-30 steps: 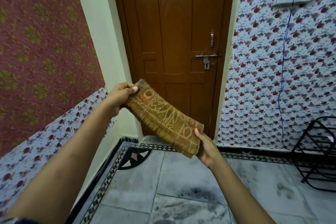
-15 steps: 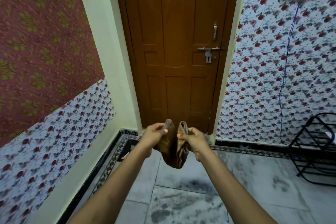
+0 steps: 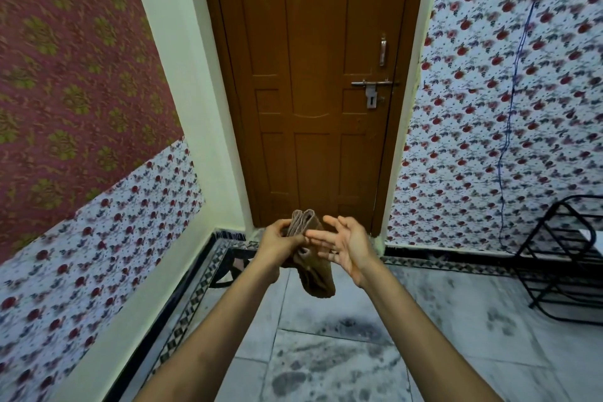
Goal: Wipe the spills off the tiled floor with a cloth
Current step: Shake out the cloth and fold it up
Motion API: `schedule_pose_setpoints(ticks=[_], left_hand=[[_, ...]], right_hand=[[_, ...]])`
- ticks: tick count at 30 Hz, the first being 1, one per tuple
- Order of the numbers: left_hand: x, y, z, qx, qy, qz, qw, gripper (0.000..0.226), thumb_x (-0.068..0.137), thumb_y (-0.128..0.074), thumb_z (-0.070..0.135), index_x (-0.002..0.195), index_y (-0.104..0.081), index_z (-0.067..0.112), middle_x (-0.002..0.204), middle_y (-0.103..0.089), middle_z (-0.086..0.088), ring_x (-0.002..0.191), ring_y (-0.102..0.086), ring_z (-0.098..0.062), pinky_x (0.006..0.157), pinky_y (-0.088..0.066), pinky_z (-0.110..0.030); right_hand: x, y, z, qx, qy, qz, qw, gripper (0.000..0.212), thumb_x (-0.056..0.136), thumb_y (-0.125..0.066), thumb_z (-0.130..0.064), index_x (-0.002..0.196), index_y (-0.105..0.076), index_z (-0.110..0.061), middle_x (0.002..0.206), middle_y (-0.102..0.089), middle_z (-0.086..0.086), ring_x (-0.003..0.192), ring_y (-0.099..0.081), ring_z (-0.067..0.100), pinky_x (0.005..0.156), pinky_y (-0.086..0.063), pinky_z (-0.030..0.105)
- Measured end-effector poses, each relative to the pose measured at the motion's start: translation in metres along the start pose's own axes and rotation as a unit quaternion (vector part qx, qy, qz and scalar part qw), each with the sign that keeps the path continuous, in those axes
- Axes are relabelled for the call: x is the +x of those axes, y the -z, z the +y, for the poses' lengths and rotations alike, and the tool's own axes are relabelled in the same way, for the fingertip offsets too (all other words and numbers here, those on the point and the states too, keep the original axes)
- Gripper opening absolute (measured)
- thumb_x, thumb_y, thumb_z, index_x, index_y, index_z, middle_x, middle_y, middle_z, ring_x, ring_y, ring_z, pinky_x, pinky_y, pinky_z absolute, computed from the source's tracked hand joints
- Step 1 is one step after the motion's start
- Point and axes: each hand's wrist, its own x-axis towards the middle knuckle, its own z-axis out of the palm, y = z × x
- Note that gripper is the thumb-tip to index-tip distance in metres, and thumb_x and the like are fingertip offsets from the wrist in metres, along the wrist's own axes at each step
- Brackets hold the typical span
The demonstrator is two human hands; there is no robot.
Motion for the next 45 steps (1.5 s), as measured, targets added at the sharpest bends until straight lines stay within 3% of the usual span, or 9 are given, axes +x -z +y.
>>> schedule_pose_setpoints(ticks=[3, 7, 12, 17, 23, 27, 31, 36, 45], left_hand=[[0.002, 0.006, 0.002, -0.053, 0.033, 0.012, 0.998, 0.028, 0.081, -0.057, -0.001, 0.105, -0.063, 0.011, 0.092, -0.064, -0.016, 0.085, -0.061, -0.032, 0.076, -0.051, -0.040], [-0.001, 0.022, 0.011, -0.161, 0.037, -0.039, 0.985, 0.024, 0.081, -0.052, 0.006, 0.098, -0.065, 0.013, 0.081, -0.064, -0.008, 0.073, -0.060, -0.022, 0.065, -0.045, -0.029], [0.002, 0.033, 0.012, -0.270, 0.059, -0.051, 0.960, 0.016, 0.082, -0.046, 0.009, 0.078, -0.061, 0.013, 0.065, -0.068, -0.005, 0.064, -0.062, -0.021, 0.068, -0.048, -0.034], [0.005, 0.042, -0.015, -0.208, 0.117, -0.035, 0.970, 0.020, 0.082, -0.045, 0.013, 0.099, -0.056, 0.010, 0.086, -0.062, -0.009, 0.075, -0.058, -0.023, 0.066, -0.043, -0.032], [0.004, 0.039, -0.031, -0.088, 0.101, 0.028, 0.991, 0.042, 0.076, -0.070, 0.043, 0.105, -0.064, 0.014, 0.100, -0.069, -0.007, 0.088, -0.066, -0.025, 0.066, -0.052, -0.033], [0.006, 0.038, -0.037, -0.093, 0.084, 0.052, 0.991, 0.038, 0.085, -0.064, 0.035, 0.112, -0.062, 0.008, 0.108, -0.066, -0.011, 0.097, -0.063, -0.027, 0.079, -0.051, -0.036], [0.006, 0.043, -0.044, -0.088, 0.084, 0.054, 0.991, 0.027, 0.086, -0.063, 0.034, 0.102, -0.062, 0.012, 0.100, -0.066, -0.008, 0.086, -0.064, -0.022, 0.064, -0.050, -0.030], [0.014, 0.052, -0.055, -0.091, 0.130, 0.031, 0.987, 0.030, 0.084, -0.066, 0.028, 0.108, -0.063, 0.010, 0.109, -0.065, -0.011, 0.101, -0.062, -0.029, 0.089, -0.049, -0.043], [0.030, 0.028, -0.063, -0.075, 0.146, -0.077, 0.983, 0.033, 0.088, -0.058, 0.009, 0.120, -0.056, 0.008, 0.118, -0.062, -0.011, 0.091, -0.060, -0.019, 0.071, -0.046, -0.030]], right_hand=[[0.000, 0.004, 0.004, -0.056, 0.072, 0.050, 0.995, 0.045, 0.099, -0.020, -0.038, 0.135, -0.041, -0.021, 0.108, -0.069, -0.003, 0.115, -0.054, 0.022, 0.083, -0.040, 0.034], [0.006, 0.021, 0.012, -0.025, 0.029, 0.178, 0.983, 0.050, 0.091, -0.049, -0.048, 0.132, -0.044, -0.018, 0.133, -0.050, 0.006, 0.123, -0.044, 0.025, 0.094, -0.037, 0.037], [-0.002, 0.021, 0.026, 0.172, -0.084, -0.008, 0.982, 0.060, 0.078, -0.058, -0.056, 0.118, -0.057, -0.012, 0.122, -0.058, 0.017, 0.117, -0.054, 0.034, 0.092, -0.049, 0.049], [0.003, 0.013, 0.029, 0.134, -0.046, 0.033, 0.989, 0.032, 0.095, -0.049, -0.030, 0.119, -0.055, -0.010, 0.114, -0.064, 0.013, 0.103, -0.061, 0.026, 0.079, -0.055, 0.041], [0.001, 0.016, 0.037, -0.057, -0.013, 0.065, 0.996, 0.025, 0.084, -0.065, -0.036, 0.103, -0.063, -0.020, 0.105, -0.068, 0.002, 0.096, -0.064, 0.016, 0.071, -0.054, 0.031], [0.003, 0.014, 0.047, -0.047, -0.002, 0.084, 0.995, 0.017, 0.084, -0.066, -0.031, 0.096, -0.065, -0.020, 0.100, -0.069, 0.001, 0.091, -0.066, 0.015, 0.065, -0.052, 0.027], [0.005, 0.013, 0.058, -0.032, -0.015, 0.101, 0.994, 0.013, 0.085, -0.066, -0.029, 0.095, -0.065, -0.021, 0.099, -0.069, 0.000, 0.090, -0.065, 0.015, 0.062, -0.051, 0.027], [0.011, 0.007, 0.071, -0.003, -0.025, 0.138, 0.990, 0.010, 0.084, -0.067, -0.026, 0.091, -0.066, -0.019, 0.092, -0.070, -0.001, 0.080, -0.068, 0.013, 0.056, -0.053, 0.024], [0.007, 0.034, 0.084, 0.026, -0.055, 0.223, 0.973, 0.011, 0.085, -0.067, -0.025, 0.083, -0.066, -0.015, 0.086, -0.070, 0.003, 0.075, -0.068, 0.017, 0.053, -0.055, 0.027]])
